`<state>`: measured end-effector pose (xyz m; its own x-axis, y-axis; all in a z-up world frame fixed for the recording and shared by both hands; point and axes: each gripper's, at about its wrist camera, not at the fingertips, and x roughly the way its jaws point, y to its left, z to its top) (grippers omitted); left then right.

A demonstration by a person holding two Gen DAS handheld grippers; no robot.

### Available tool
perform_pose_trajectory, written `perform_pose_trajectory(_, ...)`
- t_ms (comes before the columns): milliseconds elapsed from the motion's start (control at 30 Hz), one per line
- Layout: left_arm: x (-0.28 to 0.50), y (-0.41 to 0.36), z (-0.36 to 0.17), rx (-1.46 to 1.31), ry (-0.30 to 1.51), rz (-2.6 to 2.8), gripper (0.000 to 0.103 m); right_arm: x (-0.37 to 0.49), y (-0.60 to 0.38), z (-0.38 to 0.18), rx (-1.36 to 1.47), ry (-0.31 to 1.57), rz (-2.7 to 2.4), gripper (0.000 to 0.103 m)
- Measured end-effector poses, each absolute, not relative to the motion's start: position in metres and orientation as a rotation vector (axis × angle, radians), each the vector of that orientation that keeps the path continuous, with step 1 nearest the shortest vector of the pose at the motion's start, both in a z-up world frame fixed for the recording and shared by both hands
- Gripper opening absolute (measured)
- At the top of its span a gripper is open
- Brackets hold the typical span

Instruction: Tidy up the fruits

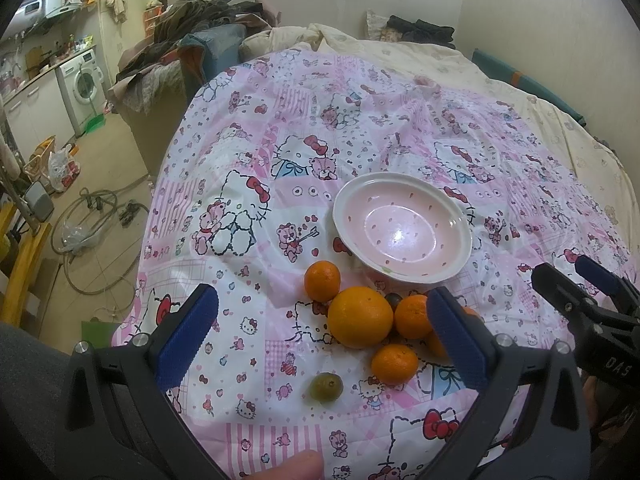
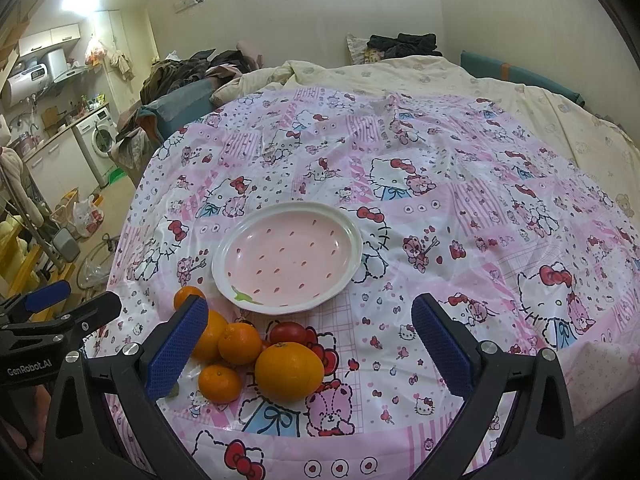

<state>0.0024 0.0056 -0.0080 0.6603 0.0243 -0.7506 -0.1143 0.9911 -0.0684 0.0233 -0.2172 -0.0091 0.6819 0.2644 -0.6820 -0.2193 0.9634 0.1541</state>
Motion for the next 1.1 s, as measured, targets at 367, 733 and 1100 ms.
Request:
perform_pose_trajectory(367,0.013,0.039,-0.026,-0.24,0.974,0.175,0.103,0.064,-0.241,-0.045,0.184,1.072,0.305,0.103)
perform_pose_trajectory(733,0.018,0.045,-0.034,-0.296,1.042,0.188,0.103,0.079,-0.177,-0.106,-0.072,1.331,0.488,0.091)
perform_pose_trajectory(1100,0.021,0.047,-0.035,-0.304,1.05,0.19,0.103,0.083,-0.172,-0.116,-0.116,1.346,0.497,0.063)
